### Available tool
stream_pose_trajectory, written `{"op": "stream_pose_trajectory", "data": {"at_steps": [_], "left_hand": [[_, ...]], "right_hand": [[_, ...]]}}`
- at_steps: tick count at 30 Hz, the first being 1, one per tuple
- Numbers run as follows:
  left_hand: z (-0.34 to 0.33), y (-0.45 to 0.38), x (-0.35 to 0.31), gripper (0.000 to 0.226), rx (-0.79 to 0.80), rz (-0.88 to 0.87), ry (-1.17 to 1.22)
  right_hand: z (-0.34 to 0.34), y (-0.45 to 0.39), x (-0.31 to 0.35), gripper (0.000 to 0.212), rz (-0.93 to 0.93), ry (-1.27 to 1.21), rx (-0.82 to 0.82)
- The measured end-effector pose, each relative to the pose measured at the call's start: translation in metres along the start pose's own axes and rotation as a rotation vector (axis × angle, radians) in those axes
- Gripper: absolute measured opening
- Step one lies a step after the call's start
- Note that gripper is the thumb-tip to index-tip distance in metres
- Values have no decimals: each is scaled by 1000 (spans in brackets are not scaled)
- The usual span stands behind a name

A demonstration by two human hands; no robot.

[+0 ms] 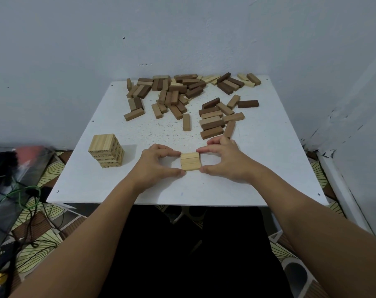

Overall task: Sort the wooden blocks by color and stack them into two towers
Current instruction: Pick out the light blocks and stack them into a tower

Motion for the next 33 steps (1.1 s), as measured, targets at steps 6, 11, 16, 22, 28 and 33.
{"op": "stream_pose_trajectory", "data": {"at_steps": [6, 11, 16, 22, 28, 33], "left_hand": [[1, -1, 1, 51, -7, -16, -46], [1, -4, 0, 51, -9, -35, -89], [4, 0, -17, 48, -11, -59, -166], [65, 21, -73, 51, -83, -166, -365], [166, 58, -74, 50, -138, -118, -439], [209, 77, -25, 51, -147, -18, -360]], "right_hand": [[-1, -1, -1, 59, -1, 8, -10], [-2, -2, 1, 55, 12, 10, -46], [-1, 3, 11, 50, 45, -8, -80], [23, -3, 61, 52, 182, -164, -179], [15, -33, 161, 47, 351, -173, -263], [-28, -70, 203, 51, 349, -102, -207]]}}
Point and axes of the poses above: each hand's wrist, its own y-axis away from the middle knuckle, its own z-axis out of the back of the hand, x = y × z, the point moved 8 cm from there along -y, towards the middle knuckle, and after that the axes turned 7 degrees about x, right-handed, at the moved point
